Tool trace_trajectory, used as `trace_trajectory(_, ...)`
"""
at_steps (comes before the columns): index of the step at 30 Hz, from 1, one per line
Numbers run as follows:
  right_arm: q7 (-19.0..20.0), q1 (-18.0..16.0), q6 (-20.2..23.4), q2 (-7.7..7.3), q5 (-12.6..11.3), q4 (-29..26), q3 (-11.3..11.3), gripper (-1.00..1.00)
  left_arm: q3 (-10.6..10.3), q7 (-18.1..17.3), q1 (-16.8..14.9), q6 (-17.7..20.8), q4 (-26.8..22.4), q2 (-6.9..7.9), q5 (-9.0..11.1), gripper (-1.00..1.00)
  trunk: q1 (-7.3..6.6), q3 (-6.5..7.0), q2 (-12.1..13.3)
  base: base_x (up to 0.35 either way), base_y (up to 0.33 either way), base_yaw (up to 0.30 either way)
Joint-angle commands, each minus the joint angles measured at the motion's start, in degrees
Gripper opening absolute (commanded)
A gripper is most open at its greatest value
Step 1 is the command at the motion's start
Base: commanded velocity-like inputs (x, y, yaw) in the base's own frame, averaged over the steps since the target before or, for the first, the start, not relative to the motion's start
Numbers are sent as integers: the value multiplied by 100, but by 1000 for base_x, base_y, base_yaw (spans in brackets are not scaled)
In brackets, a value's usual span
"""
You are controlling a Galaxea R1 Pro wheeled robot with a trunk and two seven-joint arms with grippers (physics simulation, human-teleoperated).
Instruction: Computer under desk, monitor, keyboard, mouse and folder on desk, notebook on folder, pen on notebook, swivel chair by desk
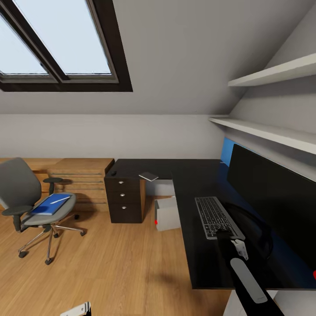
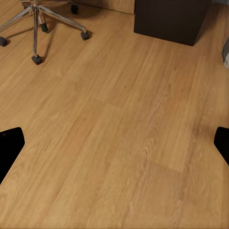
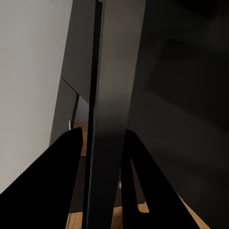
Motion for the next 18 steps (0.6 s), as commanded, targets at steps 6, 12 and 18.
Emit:
trace_trajectory(6,-25,-4,-39,-11,-56,-6,22,-100,-3,3,0,-36,-4,-10,48,100,1,-7,-6,0,0,0)
trace_trajectory(12,-33,-4,-27,-24,-56,-11,18,-100,2,3,4,-35,-10,-4,55,100,1,-7,-6,0,0,0)
trace_trajectory(18,-37,-4,-21,-28,-61,-11,14,-100,8,3,4,-30,-2,5,56,100,1,-7,-6,0,0,0)
